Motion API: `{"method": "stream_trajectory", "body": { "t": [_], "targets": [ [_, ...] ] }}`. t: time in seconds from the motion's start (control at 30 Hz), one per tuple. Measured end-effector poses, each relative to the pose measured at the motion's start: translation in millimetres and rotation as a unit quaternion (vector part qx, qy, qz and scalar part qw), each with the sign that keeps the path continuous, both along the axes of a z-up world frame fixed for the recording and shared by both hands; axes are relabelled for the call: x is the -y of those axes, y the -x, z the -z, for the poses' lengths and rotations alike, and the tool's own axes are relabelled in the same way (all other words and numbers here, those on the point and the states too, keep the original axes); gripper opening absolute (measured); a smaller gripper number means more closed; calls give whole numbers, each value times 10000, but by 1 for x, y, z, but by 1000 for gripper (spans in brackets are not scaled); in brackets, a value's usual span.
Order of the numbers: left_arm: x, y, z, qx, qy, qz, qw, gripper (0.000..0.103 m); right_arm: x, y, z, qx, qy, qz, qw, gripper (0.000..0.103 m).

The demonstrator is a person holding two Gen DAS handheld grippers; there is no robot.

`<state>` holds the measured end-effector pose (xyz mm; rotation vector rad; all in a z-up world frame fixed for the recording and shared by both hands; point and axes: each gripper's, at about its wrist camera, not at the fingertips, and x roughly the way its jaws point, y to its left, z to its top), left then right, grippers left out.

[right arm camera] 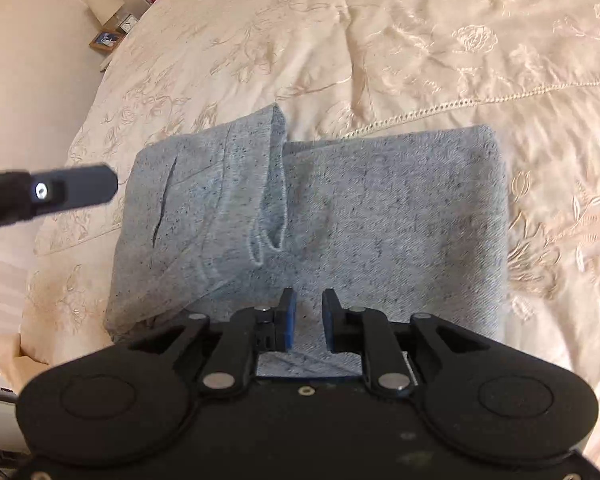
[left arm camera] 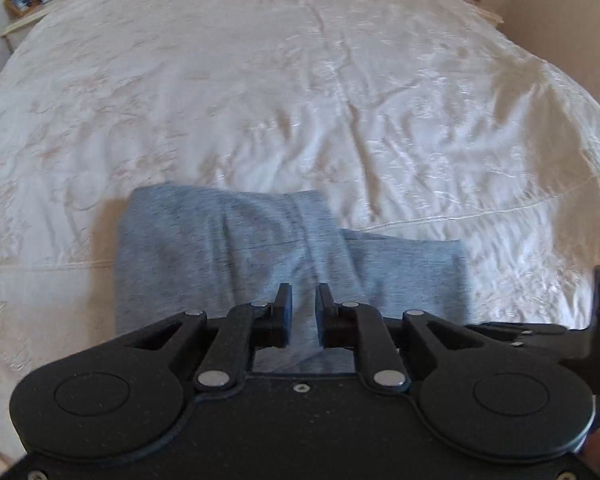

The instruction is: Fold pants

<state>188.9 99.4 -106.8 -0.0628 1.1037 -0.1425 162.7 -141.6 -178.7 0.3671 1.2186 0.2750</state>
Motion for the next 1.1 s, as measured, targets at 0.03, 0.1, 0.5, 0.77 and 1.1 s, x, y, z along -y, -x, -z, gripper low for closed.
{"method": "stream_trajectory", "body": {
  "t": [0.03,0.1,0.5,0.77,1.1],
  "targets": [
    [-9,0,3,-28,-120,-176,9998,21,7,-3,-3,60,-37,-61,10000,23],
    [-33,-3,13,-162,-343,-590,9975,21,10,-11,-7,162,-166,-158,9996,28],
    [-79,-38,101,-1240,-684,-425,9890,21,-34,-84,11,-33,-70,-238,9997,40],
    [-77,-28,105,-1021,-839,582,9895,23,-57,-98,41,-320,262,-110,9991,43],
    [-139,29,59,-456,-433,-146,9979,22,-50,-87,43,-381,-224,-45,9990,23]
  ]
}}
